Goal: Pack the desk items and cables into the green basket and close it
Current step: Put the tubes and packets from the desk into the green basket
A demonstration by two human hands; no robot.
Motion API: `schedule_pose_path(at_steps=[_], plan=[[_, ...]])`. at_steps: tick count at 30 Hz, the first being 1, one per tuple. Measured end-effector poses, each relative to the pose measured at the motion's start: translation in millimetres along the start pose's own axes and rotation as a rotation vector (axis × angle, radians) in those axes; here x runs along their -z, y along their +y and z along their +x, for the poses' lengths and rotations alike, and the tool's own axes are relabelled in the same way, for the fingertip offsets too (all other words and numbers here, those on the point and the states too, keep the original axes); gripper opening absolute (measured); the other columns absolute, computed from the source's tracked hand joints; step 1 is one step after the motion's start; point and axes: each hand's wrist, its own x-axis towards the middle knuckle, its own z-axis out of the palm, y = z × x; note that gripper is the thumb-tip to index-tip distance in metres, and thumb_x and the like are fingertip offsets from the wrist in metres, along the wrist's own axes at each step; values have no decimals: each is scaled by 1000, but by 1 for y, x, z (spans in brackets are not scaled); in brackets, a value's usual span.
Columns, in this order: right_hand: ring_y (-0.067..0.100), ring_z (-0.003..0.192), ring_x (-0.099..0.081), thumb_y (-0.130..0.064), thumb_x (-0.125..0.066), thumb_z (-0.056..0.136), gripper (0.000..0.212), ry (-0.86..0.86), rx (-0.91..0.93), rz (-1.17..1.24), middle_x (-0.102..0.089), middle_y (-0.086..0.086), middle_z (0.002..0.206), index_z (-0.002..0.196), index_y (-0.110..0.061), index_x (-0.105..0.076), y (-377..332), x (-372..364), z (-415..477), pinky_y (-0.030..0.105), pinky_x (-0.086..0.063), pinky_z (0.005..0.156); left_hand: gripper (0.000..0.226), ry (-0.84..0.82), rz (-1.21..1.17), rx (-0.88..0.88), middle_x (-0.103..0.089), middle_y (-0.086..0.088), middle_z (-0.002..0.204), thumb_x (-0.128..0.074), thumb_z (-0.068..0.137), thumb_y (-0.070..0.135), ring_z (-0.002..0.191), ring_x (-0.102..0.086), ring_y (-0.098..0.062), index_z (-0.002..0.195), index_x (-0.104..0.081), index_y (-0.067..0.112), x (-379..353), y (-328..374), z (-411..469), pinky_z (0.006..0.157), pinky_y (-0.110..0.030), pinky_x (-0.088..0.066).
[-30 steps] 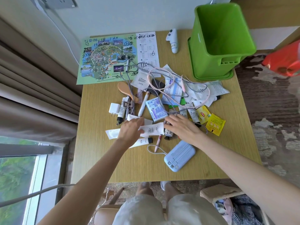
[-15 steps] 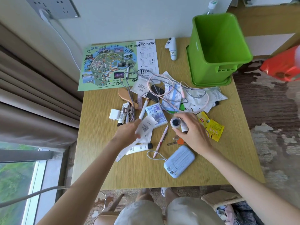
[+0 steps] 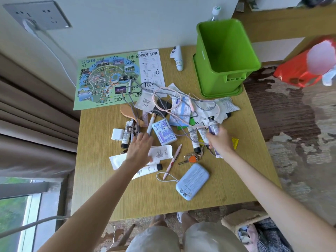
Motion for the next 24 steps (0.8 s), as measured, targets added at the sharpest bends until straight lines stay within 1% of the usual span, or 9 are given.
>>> schedule_pose_path(at_steps=[3, 5, 8, 10, 12, 16, 19, 22, 24], plan=[[35, 83, -63, -16, -62, 89, 17, 62, 60, -329, -65, 15, 93, 98, -2, -59, 11, -7, 8, 39, -47, 59, 53, -17, -24, 37, -66, -1, 110, -74, 80, 35, 100, -61, -21, 121, -45, 18, 4, 5, -1, 92, -33, -40], [35, 88, -62, -23, -65, 89, 25, 87, 73, -475, -62, 15, 102, 100, -3, -57, 12, -9, 11, 34, -40, 58, 44, -18, -49, 60, -71, -1, 98, -70, 85, 30, 85, -67, -22, 119, -45, 18, 10, 7, -3, 78, -31, -44], [33, 90, -62, -33, -73, 83, 37, 46, 70, -625, -62, 13, 104, 100, -5, -55, 11, -10, 16, 33, -39, 59, 35, 3, -140, 73, -70, -2, 103, -67, 88, 27, 83, -67, -24, 115, -48, 17, 23, 7, -6, 64, -32, -49], [31, 88, -64, -40, -77, 78, 43, 6, 44, -707, -63, 8, 97, 96, -9, -54, 8, -11, 17, 32, -39, 58, 33, 23, -207, 83, -68, -4, 110, -65, 89, 26, 85, -67, -26, 116, -49, 15, 31, 4, -7, 65, -36, -53], [28, 79, -61, -40, -78, 77, 43, 2, 16, -744, -59, 4, 82, 83, -11, -46, 7, -13, 16, 31, -37, 55, 37, 61, -302, 121, -67, -8, 110, -65, 90, 27, 86, -66, -30, 119, -47, 13, 39, 3, -8, 63, -36, -51], [19, 54, -45, -26, -73, 76, 40, 22, 4, -680, -45, -1, 59, 62, -15, -37, 3, -14, 13, 27, -24, 44, 67, 101, -513, 220, -66, -15, 113, -66, 90, 31, 95, -64, -37, 142, -31, 8, 57, 5, -5, 71, -41, -50], [15, 46, -41, -25, -70, 76, 41, 46, 67, -655, -42, -2, 54, 58, -15, -34, -2, -8, 9, 26, -20, 41, 59, 118, -750, 258, -65, -17, 112, -68, 88, 32, 98, -62, -37, 133, -41, 5, 69, 9, 1, 77, -45, -52], [25, 63, -57, -22, -72, 80, 33, 13, 112, -685, -49, 0, 65, 67, -12, -44, -5, 0, 5, 27, -26, 42, 61, 118, -1005, 313, -62, -15, 111, -72, 85, 35, 94, -60, -31, 127, -45, 0, 81, 16, 12, 72, -40, -51], [32, 85, -64, -18, -72, 82, 20, 18, 141, -662, -61, 9, 93, 94, -7, -61, -8, 5, 3, 30, -41, 52, 56, 123, -1181, 350, -62, -17, 112, -75, 83, 32, 97, -61, -31, 120, -48, -1, 86, 23, 19, 78, -45, -54]])
